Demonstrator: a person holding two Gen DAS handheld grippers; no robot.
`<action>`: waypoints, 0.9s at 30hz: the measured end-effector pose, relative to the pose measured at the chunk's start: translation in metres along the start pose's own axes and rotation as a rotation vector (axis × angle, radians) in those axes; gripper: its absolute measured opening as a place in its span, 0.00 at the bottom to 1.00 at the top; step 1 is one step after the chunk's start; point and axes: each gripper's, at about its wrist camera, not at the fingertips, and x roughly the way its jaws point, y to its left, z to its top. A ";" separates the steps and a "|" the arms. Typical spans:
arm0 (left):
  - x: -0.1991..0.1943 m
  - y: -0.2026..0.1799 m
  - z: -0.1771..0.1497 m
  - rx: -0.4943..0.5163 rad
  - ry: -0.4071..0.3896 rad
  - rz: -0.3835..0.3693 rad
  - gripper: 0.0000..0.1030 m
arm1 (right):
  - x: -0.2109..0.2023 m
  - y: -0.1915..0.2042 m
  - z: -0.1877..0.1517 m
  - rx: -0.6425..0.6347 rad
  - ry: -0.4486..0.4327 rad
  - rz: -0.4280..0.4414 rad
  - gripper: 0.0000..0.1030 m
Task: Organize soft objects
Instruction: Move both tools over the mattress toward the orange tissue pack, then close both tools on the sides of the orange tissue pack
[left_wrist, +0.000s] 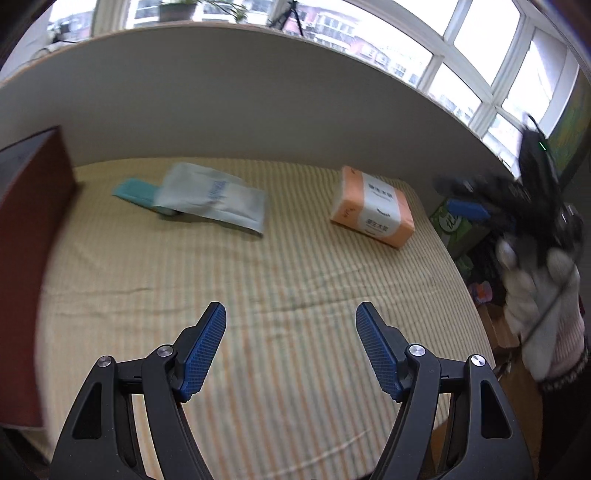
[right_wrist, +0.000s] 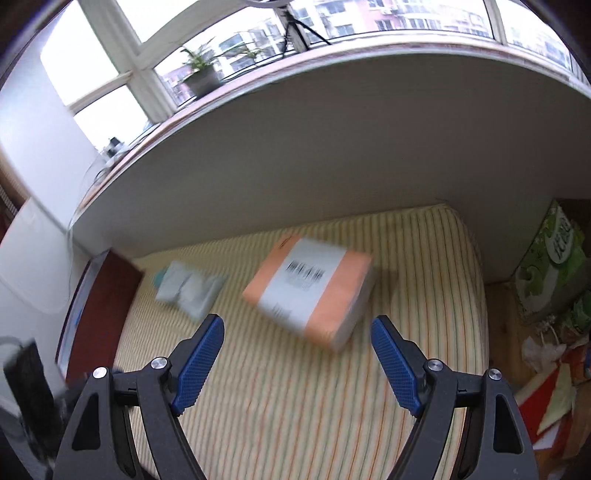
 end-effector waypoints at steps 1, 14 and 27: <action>0.006 -0.002 0.002 0.004 0.005 -0.004 0.71 | 0.007 -0.002 0.006 0.004 0.001 -0.001 0.76; 0.052 -0.023 0.024 0.042 0.048 -0.063 0.71 | 0.098 -0.044 0.056 0.094 0.103 0.020 0.76; 0.069 -0.039 0.032 0.083 0.048 -0.063 0.69 | 0.083 -0.010 0.017 0.020 0.227 0.143 0.76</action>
